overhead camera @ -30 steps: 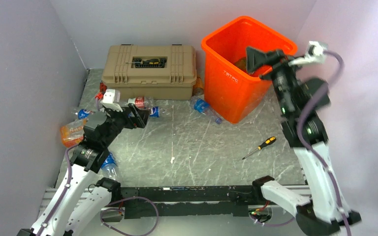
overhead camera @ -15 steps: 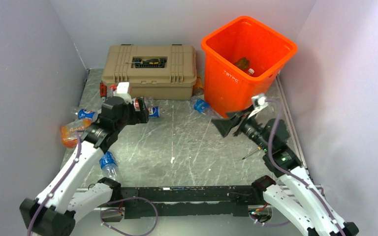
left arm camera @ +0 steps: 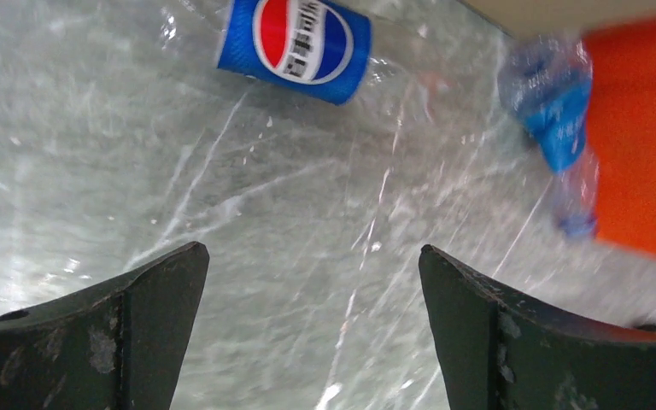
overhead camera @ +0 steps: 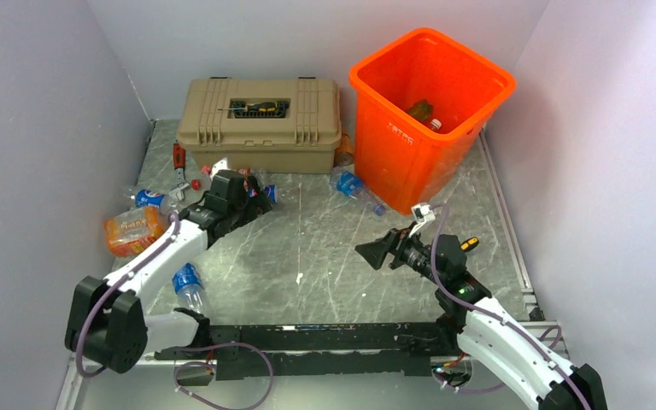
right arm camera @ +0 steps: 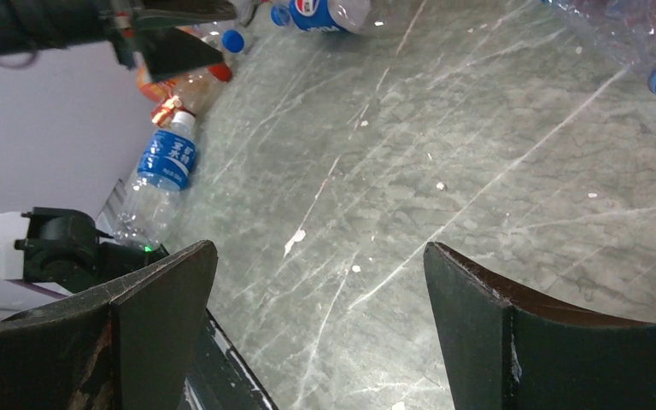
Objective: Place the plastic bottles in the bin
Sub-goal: Pick up the plastic bottle at the center of the board.
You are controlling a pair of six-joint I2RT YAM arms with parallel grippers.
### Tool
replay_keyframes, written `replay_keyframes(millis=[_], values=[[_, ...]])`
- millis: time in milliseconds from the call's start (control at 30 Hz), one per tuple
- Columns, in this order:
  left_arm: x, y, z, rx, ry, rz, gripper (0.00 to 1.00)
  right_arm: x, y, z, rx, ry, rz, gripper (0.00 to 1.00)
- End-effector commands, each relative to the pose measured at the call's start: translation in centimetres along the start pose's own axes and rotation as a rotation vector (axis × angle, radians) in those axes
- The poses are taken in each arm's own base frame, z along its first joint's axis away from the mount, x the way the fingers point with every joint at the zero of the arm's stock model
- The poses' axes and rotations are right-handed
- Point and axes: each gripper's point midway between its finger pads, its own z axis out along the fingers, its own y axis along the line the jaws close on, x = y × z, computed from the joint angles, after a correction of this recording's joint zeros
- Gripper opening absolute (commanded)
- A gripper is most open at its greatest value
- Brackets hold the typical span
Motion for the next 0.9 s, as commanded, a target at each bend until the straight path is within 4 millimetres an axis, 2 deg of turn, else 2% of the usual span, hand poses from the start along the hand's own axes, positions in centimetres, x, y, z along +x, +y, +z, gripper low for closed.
replay_keyframes(millis=[0,100,167,300,533,733,867], values=[[-2.7,-1.3,2.7,-0.025,-0.146,-0.491,0.99,-2.6,2.8,-0.2,-0.115,-0.107,-0.021,0.95],[-2.5,-1.3,5.7,-0.14,-0.102,-0.631,0.99,-2.5,2.6,-0.6,-0.107,-0.116,-0.032,0.96],[-2.1,-1.3,7.3,-0.198,-0.07,-0.655,0.99,-2.5,2.6,-0.8,-0.103,-0.118,-0.044,0.96],[-1.9,-1.3,9.8,-0.188,-0.098,-0.741,0.99,-2.6,2.8,-1.5,-0.099,-0.117,-0.068,0.96],[-0.3,0.7,12.4,-0.337,-0.089,-0.82,0.99,-3.0,2.7,-2.2,-0.081,-0.138,-0.086,0.96],[-1.1,1.3,13.5,-0.353,-0.137,-0.848,0.99,-3.1,2.8,-2.4,-0.081,-0.141,-0.084,0.96],[-0.6,1.4,14.2,-0.366,-0.109,-0.833,0.96,-2.8,2.4,-2.3,-0.067,-0.137,-0.078,0.96]])
